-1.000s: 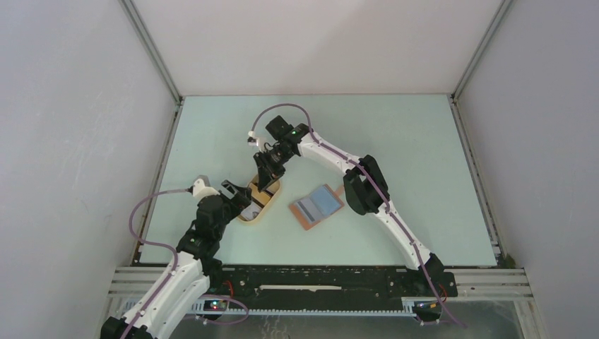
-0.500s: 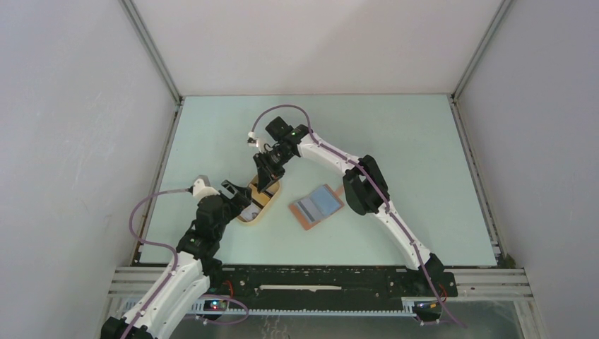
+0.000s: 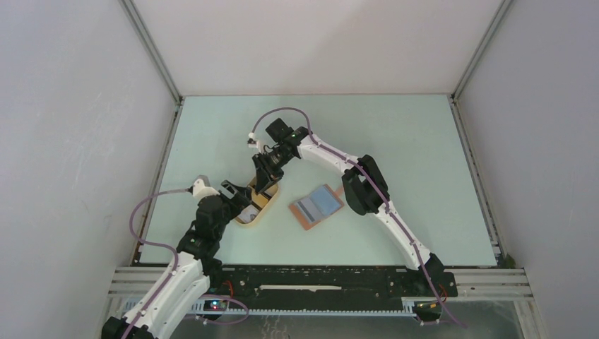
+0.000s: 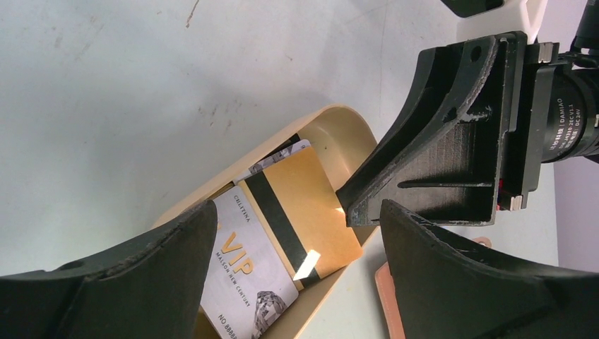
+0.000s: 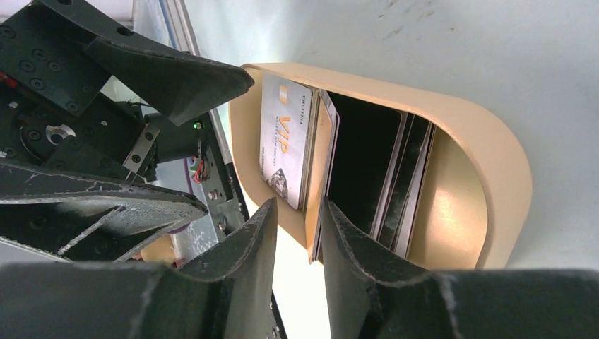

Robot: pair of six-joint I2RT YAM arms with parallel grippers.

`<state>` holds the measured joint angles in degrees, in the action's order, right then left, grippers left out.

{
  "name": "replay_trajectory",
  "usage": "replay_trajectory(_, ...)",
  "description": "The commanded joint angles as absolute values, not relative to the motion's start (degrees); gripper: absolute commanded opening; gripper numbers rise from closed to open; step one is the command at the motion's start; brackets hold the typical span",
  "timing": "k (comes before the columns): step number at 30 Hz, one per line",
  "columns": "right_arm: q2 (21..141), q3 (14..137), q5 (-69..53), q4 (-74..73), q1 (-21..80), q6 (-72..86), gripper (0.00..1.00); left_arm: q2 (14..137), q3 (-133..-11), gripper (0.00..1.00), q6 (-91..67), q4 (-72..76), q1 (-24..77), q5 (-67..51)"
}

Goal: Put the credit cards into the card holder
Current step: Pick up the credit card from the storage box.

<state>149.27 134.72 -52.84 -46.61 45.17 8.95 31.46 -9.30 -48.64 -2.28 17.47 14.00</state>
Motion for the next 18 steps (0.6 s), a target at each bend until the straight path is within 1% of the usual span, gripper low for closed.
replay_trajectory(1,146.02,133.99,-56.1,-44.64,45.86,11.76,0.39,31.28,-8.07,0.9,-49.04,-0.44,16.79,13.23)
replay_trajectory(4,146.32,133.78,-55.87,-44.6,45.88,11.53,0.41,31.25,-8.03,0.9,-49.04,-0.31,16.73,13.06)
replay_trajectory(9,146.34,133.92,-53.29,-45.42,46.36,10.11,0.41,31.42,-8.07,0.89,-49.0,-0.26,16.61,12.9)
replay_trajectory(18,146.16,134.03,-53.17,-45.64,46.73,10.48,0.32,31.55,-7.92,0.89,-48.96,-0.26,16.35,12.48)
